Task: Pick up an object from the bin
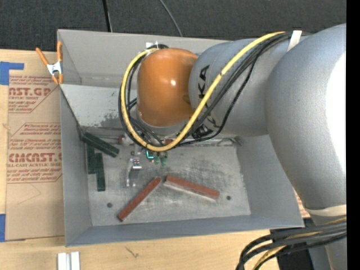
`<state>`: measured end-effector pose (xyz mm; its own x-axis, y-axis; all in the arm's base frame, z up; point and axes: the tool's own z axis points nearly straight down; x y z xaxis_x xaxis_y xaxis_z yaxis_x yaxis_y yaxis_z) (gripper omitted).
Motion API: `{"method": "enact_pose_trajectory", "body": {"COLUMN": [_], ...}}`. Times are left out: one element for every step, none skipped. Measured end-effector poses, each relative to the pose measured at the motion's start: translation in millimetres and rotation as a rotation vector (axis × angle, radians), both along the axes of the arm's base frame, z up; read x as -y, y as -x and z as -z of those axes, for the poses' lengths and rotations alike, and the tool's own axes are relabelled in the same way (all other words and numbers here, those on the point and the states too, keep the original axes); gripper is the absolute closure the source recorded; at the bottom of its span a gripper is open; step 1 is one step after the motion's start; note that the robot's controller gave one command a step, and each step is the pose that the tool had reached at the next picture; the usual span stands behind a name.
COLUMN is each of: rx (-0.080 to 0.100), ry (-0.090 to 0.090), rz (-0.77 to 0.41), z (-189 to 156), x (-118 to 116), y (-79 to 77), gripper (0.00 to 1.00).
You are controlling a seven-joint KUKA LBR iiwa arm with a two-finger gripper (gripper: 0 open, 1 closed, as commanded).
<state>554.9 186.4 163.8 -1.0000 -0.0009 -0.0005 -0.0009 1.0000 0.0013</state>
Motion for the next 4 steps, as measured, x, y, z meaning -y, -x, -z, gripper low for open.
{"method": "enact_pose_trajectory", "body": {"rx": [0.014, 0.029, 0.027, 0.028], "ry": [-0.011, -0.009, -0.009, -0.006], "rz": [0.006, 0.011, 0.011, 0.035], "z": [84, 86, 86, 86], "x": [36, 39, 39, 99], "y": [38.8, 35.3, 35.8, 31.1], "gripper": [1.00, 0.00, 0.00, 1.00]}}
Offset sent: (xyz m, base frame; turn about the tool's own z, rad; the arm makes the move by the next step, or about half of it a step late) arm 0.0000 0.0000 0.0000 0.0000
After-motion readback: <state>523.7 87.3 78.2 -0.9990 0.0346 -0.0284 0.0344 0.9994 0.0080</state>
